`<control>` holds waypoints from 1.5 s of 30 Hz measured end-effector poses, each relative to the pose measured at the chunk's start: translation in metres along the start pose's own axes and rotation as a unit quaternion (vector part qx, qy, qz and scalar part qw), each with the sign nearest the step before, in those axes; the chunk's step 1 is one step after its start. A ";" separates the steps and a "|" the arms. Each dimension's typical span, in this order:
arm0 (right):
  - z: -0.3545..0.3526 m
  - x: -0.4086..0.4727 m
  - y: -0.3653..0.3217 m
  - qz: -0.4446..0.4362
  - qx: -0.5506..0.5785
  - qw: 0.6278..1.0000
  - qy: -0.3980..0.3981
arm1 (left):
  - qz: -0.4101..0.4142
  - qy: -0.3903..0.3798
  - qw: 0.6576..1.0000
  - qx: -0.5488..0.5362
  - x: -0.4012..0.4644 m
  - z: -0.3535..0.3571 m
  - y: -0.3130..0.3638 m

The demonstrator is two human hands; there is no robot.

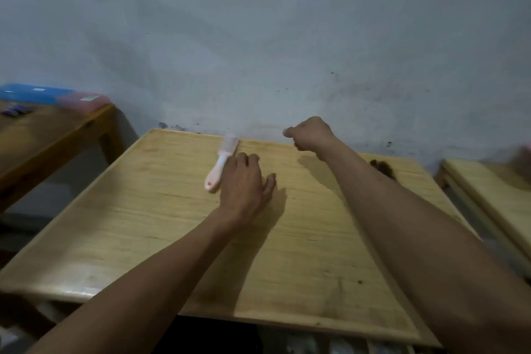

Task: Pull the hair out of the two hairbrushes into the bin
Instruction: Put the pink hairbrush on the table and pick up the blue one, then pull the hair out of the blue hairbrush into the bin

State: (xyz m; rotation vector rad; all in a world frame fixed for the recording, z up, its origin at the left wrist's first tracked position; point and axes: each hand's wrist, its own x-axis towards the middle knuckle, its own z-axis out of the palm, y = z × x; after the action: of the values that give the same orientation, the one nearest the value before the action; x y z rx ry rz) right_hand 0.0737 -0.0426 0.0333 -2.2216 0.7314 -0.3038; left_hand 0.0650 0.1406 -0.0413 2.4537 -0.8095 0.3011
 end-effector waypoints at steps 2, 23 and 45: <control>-0.043 -0.005 0.021 0.004 -0.102 0.995 0.011 | 0.041 -0.031 0.998 -0.020 -0.002 0.011 0.043; -0.135 -0.079 0.154 0.163 0.181 0.970 0.001 | -0.209 -0.343 0.859 -0.317 -0.043 0.046 0.196; -0.004 -0.200 -0.002 -0.154 -0.049 0.920 -0.358 | -0.202 -0.274 0.827 -0.446 -0.214 -0.084 -0.023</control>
State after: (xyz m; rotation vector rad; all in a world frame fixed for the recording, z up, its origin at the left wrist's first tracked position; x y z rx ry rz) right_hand -0.0888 0.0745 0.0398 -2.3009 -0.0019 0.4003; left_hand -0.0953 0.3061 -0.0590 1.7027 -0.4396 -0.8107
